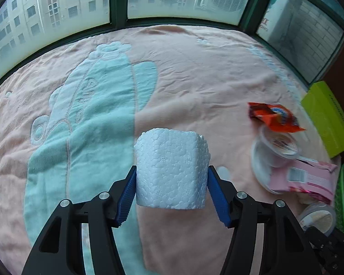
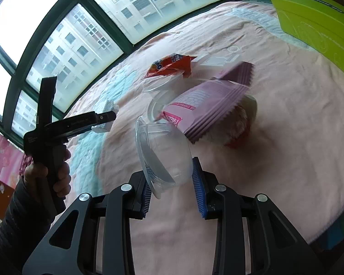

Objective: Collect trash
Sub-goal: 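Carry the foam block and clear lid to the green basket and open both tools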

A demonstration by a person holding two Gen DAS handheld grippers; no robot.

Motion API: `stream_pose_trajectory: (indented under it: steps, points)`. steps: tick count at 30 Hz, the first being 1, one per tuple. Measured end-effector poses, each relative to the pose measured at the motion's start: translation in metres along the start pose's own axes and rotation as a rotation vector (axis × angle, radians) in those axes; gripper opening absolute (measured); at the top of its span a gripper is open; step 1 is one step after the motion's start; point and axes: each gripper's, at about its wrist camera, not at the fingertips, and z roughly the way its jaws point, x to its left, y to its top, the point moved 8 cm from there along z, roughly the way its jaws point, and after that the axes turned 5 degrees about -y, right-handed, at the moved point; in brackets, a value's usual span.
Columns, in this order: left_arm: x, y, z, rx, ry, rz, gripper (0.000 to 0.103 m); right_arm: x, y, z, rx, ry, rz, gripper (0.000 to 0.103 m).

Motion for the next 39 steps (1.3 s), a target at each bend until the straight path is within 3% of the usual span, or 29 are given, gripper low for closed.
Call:
stream_pose_trajectory:
  steps: [12,17,26,39]
  points:
    - [-0.087,-0.022,-0.054,-0.054,-0.110,0.114,0.058,-0.016,-0.007,-0.068,-0.095,-0.021,-0.001,0.032]
    - [-0.141,-0.023,-0.073,-0.071,-0.170,0.191,0.058,-0.047,-0.007,-0.100,-0.148,-0.094,0.026,0.033]
    - [-0.253,-0.036,-0.076,-0.055,-0.291,0.322,0.058,-0.138,-0.009,-0.164,-0.243,-0.310,0.108,0.033]
    - [-0.383,-0.062,-0.059,0.012,-0.386,0.489,0.058,-0.265,-0.033,-0.226,-0.253,-0.564,0.263,0.033]
